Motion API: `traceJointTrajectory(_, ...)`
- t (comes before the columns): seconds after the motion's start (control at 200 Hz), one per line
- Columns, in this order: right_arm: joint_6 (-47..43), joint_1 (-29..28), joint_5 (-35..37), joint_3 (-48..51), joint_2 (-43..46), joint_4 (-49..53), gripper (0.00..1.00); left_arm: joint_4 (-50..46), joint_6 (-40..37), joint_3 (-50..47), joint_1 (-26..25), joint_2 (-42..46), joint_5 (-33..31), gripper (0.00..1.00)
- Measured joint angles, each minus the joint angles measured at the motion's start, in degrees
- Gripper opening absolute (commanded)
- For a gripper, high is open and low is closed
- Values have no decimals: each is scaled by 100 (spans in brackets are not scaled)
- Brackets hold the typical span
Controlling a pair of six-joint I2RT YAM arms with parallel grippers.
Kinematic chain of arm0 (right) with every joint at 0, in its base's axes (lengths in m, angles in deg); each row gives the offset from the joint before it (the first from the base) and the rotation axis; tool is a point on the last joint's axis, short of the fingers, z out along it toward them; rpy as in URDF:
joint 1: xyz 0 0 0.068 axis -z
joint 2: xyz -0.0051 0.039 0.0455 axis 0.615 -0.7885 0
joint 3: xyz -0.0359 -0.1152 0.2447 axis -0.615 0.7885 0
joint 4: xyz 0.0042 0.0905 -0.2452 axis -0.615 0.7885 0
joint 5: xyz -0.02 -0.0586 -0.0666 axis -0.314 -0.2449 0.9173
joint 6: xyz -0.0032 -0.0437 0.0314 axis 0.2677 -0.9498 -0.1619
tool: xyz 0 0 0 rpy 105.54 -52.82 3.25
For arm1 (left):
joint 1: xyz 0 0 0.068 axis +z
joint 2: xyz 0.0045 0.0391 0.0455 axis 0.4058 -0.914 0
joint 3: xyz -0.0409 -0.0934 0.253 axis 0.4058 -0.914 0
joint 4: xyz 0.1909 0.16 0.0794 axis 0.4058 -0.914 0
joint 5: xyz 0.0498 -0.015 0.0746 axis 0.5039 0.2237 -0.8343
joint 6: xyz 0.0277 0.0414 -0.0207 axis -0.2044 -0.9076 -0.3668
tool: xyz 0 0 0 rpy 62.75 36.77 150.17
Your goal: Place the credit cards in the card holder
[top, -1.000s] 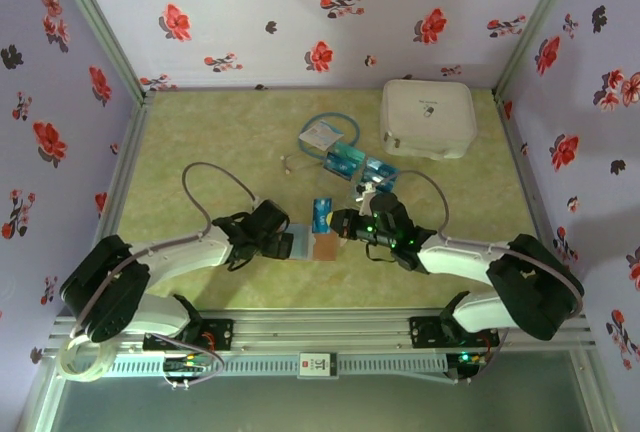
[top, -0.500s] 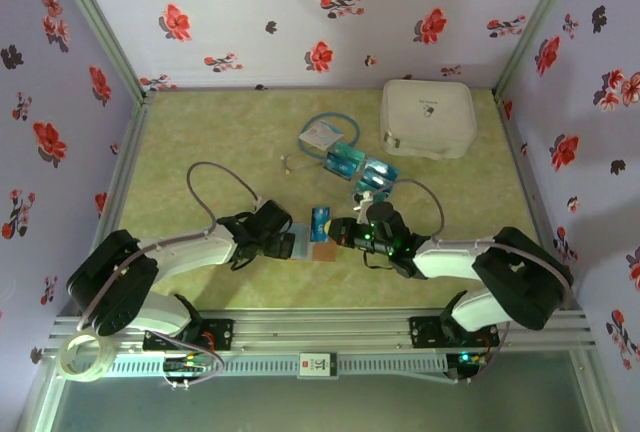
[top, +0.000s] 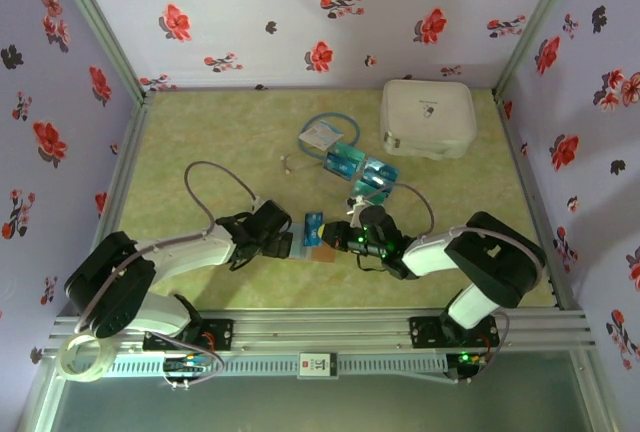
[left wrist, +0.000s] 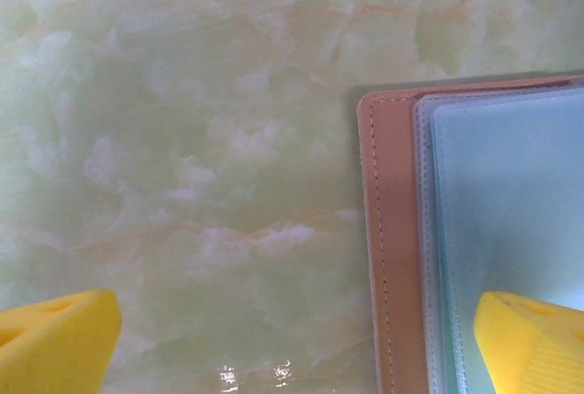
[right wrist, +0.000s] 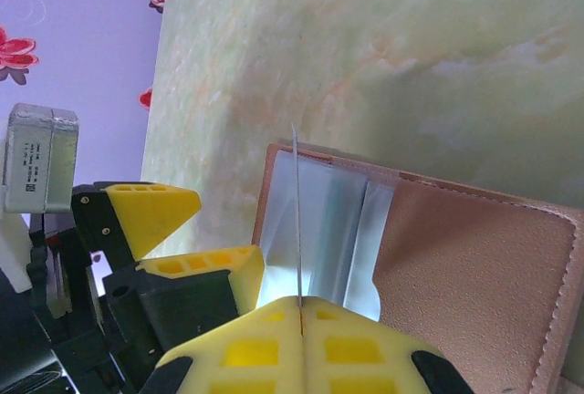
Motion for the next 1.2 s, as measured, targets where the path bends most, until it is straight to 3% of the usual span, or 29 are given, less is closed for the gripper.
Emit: traceJointTrajectory(1.2,385,-195,155,260,-673,-1132,0,-2,179,-138,-4,52,-42,100)
